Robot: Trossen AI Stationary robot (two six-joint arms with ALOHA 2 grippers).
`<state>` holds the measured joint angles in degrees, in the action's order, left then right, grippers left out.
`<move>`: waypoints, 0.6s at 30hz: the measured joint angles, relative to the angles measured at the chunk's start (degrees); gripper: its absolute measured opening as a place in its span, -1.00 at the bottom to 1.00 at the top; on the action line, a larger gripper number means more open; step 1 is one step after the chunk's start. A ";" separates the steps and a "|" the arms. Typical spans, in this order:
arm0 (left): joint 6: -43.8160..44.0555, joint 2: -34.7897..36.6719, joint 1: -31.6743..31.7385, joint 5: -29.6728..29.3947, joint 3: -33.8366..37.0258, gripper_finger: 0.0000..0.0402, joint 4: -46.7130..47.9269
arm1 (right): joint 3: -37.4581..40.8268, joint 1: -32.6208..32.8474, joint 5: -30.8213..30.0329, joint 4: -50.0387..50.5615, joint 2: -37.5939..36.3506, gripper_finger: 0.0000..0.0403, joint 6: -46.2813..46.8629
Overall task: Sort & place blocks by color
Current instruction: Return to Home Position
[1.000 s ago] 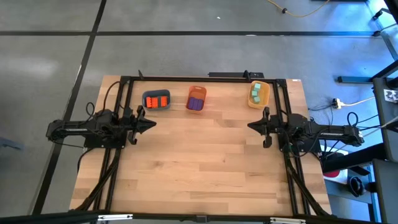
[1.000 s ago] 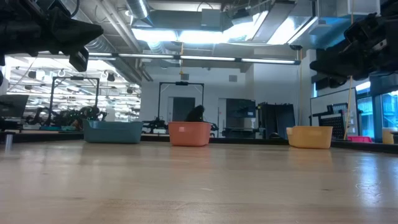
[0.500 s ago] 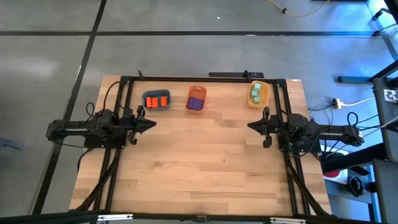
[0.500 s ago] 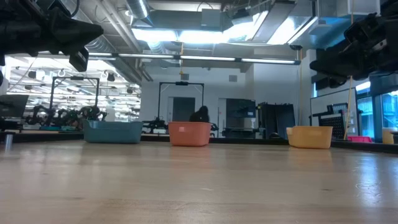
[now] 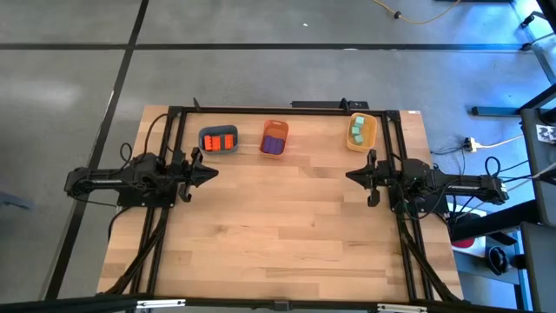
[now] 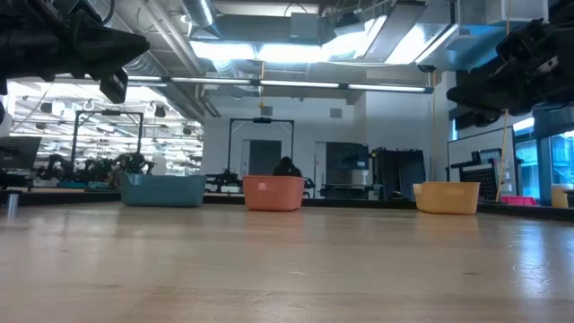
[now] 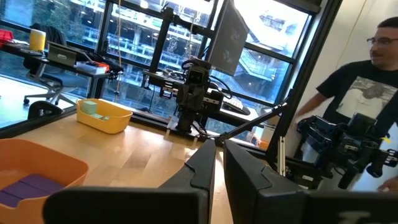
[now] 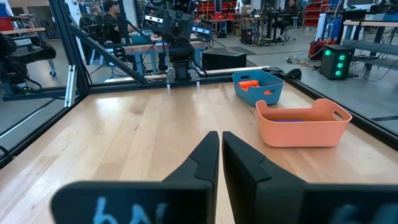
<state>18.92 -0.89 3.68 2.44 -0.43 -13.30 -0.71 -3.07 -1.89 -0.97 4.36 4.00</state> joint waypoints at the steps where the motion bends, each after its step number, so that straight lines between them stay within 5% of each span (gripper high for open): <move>1: 0.00 0.00 0.00 0.00 0.00 -0.89 0.00 | 0.00 0.00 0.00 0.00 0.00 -0.88 -0.01; 18: 0.00 0.02 0.00 -0.02 0.00 -1.00 0.00 | -0.02 0.00 0.00 0.00 0.00 -0.88 -0.01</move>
<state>18.92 -0.86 3.68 2.42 -0.43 -13.30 -0.73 -3.07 -1.89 -0.97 4.36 3.99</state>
